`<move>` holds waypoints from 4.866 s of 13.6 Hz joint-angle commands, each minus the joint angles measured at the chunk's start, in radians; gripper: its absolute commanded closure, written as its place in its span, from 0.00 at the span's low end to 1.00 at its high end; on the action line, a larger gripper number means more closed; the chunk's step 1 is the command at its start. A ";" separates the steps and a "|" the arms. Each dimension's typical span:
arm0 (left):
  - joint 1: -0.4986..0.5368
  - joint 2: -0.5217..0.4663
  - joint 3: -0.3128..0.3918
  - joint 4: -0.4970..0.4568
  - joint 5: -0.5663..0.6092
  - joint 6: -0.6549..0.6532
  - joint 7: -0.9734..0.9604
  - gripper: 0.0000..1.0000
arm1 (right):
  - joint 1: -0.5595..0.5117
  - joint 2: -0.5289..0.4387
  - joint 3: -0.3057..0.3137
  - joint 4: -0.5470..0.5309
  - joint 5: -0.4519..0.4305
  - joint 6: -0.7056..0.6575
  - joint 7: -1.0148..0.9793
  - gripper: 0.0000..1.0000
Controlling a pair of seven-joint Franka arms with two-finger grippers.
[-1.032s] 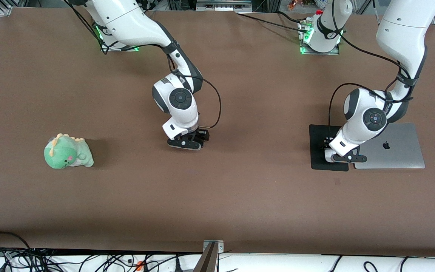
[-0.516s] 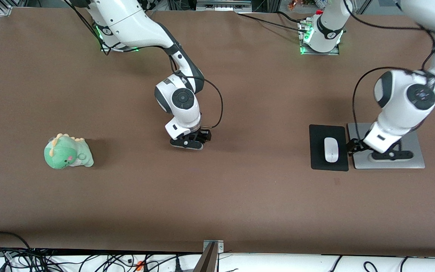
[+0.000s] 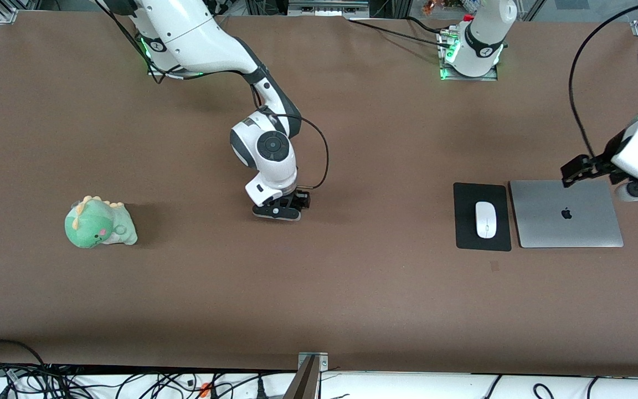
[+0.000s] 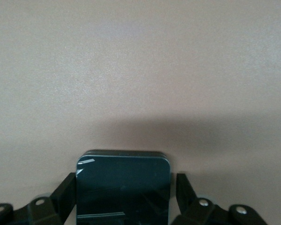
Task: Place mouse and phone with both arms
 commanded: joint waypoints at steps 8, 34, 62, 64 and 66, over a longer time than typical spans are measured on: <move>0.006 0.042 0.002 0.136 -0.072 -0.077 0.028 0.00 | -0.094 0.003 -0.005 0.190 0.038 -0.303 -0.162 0.97; 0.020 0.051 -0.003 0.137 -0.126 -0.078 0.027 0.00 | -0.522 -0.236 -0.007 -0.341 0.093 0.165 -0.860 0.00; 0.025 0.048 -0.004 0.137 -0.126 -0.080 0.027 0.00 | -0.572 -0.698 -0.114 0.108 0.125 -0.924 -0.867 0.00; 0.025 0.048 -0.006 0.137 -0.126 -0.080 0.027 0.00 | -0.572 -0.700 -0.113 0.122 0.126 -0.924 -0.857 0.00; 0.025 0.048 -0.006 0.137 -0.126 -0.080 0.027 0.00 | -0.569 -0.701 -0.109 0.133 0.121 -0.926 -0.853 0.00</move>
